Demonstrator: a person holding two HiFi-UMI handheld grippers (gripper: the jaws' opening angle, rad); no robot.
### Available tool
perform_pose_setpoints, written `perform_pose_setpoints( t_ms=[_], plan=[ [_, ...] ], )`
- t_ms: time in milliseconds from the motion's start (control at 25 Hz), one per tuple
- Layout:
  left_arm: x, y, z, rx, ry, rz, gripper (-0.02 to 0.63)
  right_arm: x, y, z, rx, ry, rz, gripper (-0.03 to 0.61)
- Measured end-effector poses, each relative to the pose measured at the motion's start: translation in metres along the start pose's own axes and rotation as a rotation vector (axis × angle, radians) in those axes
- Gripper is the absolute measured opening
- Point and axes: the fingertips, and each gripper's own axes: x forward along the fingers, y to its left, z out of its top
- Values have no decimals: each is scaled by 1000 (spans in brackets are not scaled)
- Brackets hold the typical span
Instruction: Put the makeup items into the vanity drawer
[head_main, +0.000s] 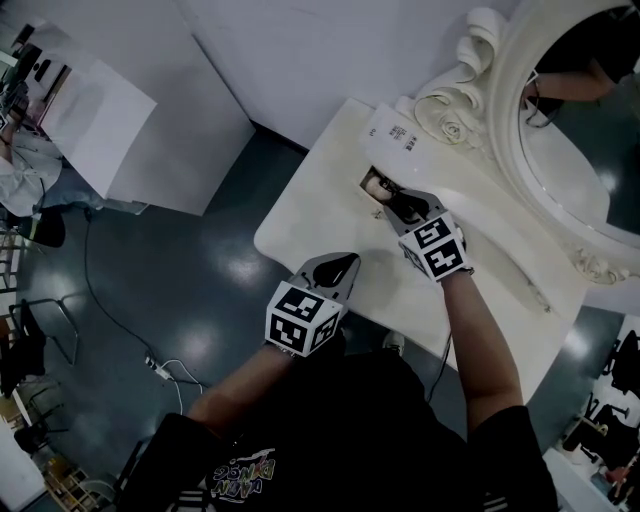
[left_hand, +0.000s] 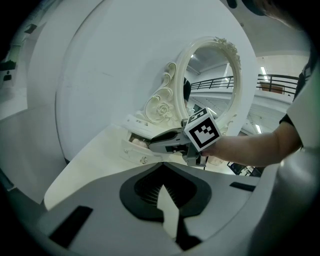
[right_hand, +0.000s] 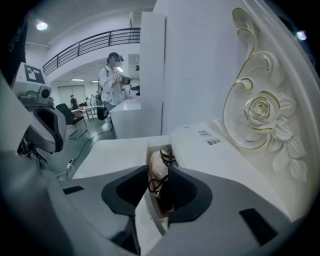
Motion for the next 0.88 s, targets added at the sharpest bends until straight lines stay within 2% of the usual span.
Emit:
perform_pose_setpoints(
  t_ms=[520, 640, 880],
  plan=[
    [-3, 5, -3, 6, 12, -12, 0, 3, -7, -6, 243, 3, 79, 150],
    [-4, 4, -2, 12, 12, -16, 0, 0, -6, -4, 259, 2, 96, 169],
    [-5, -1, 1, 25, 7, -36, 0, -20, -7, -1, 269, -50, 45, 167]
  ],
)
